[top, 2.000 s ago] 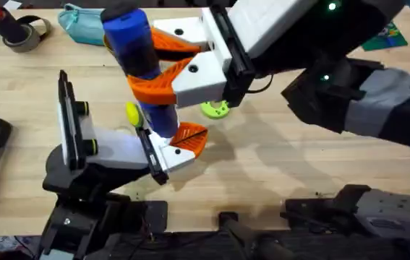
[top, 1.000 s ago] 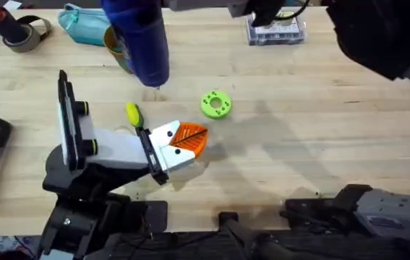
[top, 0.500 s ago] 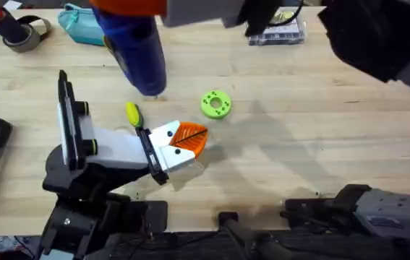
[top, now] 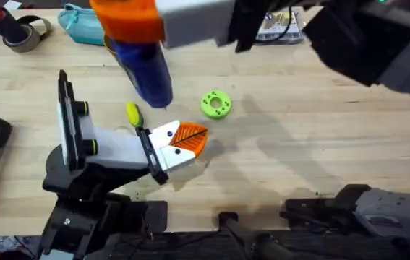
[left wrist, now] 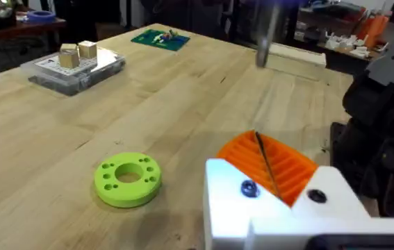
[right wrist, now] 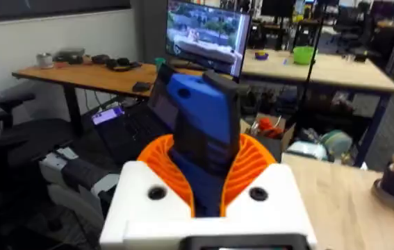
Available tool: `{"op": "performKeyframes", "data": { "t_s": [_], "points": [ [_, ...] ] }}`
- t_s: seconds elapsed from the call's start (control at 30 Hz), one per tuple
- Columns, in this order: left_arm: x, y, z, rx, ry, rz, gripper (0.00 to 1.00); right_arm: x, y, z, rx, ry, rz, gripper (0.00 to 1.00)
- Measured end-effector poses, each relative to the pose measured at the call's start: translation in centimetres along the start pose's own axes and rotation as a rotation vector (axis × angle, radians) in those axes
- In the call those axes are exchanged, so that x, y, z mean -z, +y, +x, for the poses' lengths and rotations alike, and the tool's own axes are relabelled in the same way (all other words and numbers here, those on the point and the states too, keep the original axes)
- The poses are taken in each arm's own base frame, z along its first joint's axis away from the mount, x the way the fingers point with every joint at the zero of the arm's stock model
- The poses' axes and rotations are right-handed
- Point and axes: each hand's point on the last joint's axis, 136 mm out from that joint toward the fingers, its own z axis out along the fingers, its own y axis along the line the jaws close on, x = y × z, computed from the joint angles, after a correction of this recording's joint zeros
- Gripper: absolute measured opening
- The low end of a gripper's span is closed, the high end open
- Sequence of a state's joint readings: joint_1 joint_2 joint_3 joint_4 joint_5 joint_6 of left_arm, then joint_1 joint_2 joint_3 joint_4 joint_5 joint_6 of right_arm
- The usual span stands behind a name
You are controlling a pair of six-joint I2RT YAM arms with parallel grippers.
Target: Pick up the gripper from the table and insert it into the empty holder that is missing its gripper. Then pick up a screw, insert it into the mounting hole, and use the screwdriver to tighten it. Finally, clean up the table by picking up the vegetable and placing it into the bucket.
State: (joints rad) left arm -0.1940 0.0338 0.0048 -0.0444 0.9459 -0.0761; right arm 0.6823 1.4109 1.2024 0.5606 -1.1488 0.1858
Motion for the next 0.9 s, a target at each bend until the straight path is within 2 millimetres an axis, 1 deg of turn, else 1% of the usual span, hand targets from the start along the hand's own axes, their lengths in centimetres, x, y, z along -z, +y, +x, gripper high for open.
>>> {"op": "performKeyframes", "data": {
  "t_s": [0.17, 0.57, 0.73, 0.9],
  "points": [
    [0.0, 0.0, 0.0, 0.000, 0.000, 0.000, 0.019, 0.1, -0.1, 1.7, -0.036, 0.014, 0.004, 0.157],
    [0.0, 0.0, 0.0, 0.000, 0.000, 0.000, 0.017, 0.7, 0.8, 3.1, 0.029, -0.046, 0.019, 0.157],
    [0.0, 0.0, 0.0, 0.000, 0.000, 0.000, 0.017, 0.8, 0.8, 4.3, -0.027, -0.038, 0.026, 0.157],
    [0.0, 0.0, 0.0, 0.000, 0.000, 0.000, 0.017, 0.9, 0.8, 4.5, -0.044, -0.037, 0.028, 0.157]
  ]
}}
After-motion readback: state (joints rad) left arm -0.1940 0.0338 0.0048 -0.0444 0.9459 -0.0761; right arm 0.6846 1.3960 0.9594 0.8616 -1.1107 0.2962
